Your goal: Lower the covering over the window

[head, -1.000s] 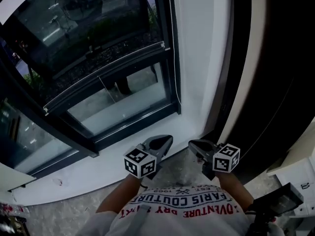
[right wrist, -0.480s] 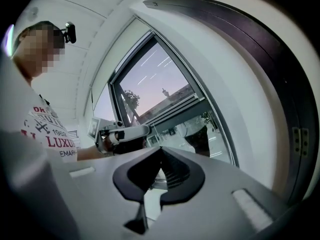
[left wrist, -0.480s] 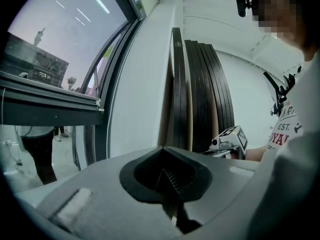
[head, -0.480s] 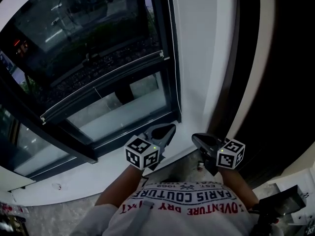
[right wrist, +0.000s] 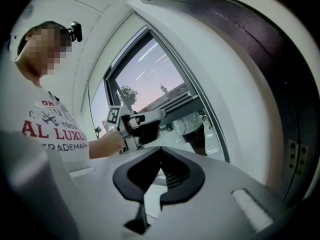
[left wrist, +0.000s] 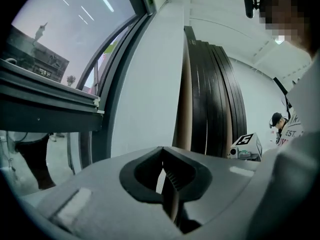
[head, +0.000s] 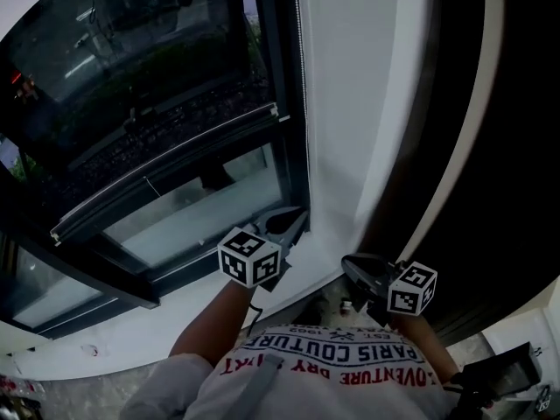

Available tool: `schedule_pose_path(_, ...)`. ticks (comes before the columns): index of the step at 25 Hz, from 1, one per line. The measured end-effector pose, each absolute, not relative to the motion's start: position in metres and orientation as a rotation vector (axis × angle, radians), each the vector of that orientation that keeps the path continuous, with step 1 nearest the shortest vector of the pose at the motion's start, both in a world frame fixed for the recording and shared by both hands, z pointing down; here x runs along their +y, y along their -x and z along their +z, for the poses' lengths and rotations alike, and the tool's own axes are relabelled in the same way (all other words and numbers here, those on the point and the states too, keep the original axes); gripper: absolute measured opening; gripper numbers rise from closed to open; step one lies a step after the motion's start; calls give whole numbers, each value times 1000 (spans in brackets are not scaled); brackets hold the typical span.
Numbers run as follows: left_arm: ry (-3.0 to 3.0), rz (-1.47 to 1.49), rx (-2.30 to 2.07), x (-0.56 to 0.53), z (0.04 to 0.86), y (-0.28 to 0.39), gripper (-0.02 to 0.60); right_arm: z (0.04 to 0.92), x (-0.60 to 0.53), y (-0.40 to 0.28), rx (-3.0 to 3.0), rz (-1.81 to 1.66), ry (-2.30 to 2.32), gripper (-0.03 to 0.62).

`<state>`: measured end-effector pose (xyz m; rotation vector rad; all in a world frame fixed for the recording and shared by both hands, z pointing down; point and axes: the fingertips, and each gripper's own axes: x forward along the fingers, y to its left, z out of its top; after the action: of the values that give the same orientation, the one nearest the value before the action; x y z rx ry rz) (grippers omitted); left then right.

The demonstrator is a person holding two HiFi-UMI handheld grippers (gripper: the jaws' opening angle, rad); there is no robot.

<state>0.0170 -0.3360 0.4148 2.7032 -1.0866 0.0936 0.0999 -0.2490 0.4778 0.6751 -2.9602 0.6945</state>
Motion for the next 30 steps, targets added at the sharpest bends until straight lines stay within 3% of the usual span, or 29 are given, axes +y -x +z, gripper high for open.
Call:
schedule_pose_path(11, -2752, 102, -1163, -451, 379, -1, 5, 467, -308, -82, -2955, 636, -605, 2)
schedule_pose_path(20, -2773, 75, -1234, -521, 344, 2, 71, 458, -325, -76, -2939, 627, -622, 2)
schedule_pose_path(30, -2731, 44, -1288, -566, 341, 10, 74, 460, -330, -75, -2918, 637, -654, 2)
